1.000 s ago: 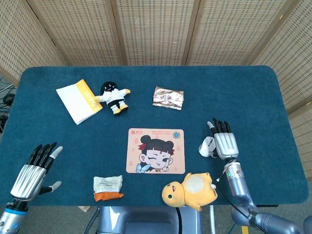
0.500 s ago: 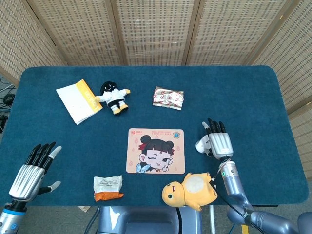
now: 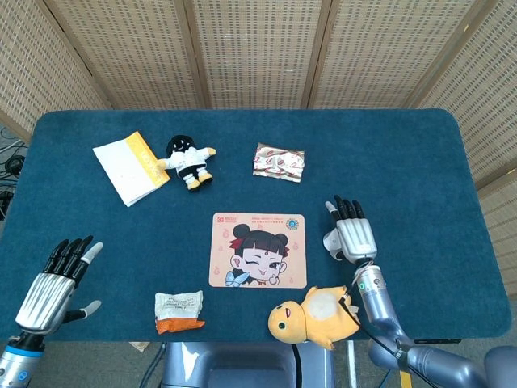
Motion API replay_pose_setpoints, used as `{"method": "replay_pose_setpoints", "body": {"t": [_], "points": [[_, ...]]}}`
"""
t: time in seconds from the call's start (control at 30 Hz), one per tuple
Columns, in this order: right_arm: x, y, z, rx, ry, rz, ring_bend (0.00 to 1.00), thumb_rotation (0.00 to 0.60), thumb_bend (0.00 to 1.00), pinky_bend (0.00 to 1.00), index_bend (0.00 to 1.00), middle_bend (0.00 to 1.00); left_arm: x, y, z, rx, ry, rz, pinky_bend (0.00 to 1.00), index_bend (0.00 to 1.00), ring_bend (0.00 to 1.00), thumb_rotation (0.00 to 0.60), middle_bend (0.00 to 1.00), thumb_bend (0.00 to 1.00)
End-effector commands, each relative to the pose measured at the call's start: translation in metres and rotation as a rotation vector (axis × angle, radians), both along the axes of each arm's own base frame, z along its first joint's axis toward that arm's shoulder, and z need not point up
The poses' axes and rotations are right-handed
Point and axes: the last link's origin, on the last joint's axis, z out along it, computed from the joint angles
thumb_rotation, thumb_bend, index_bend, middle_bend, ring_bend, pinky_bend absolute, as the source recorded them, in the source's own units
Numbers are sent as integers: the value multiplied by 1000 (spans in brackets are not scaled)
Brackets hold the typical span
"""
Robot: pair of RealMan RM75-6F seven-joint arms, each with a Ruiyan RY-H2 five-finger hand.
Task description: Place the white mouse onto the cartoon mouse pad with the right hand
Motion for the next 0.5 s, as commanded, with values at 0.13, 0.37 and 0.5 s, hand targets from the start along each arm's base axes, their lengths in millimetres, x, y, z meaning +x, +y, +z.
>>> {"method": "replay_pose_setpoints", "body": {"t": [0.13,0.37,0.5], "points": [[1,0,6,-11,26,21,0,600,0,0,0,0,0,1,0,0,-1,2,0,0,0,600,0,55],[6,7,31,30,107,53,0,600,0,0,76,0,1,1,-1,-3,-1,-2,0,0,0,600,0,55],[9,8,44,63,150,55,0,600,0,0,142,0,2,-1,0,-2,-4,-9,0,0,0,600,0,55]]}}
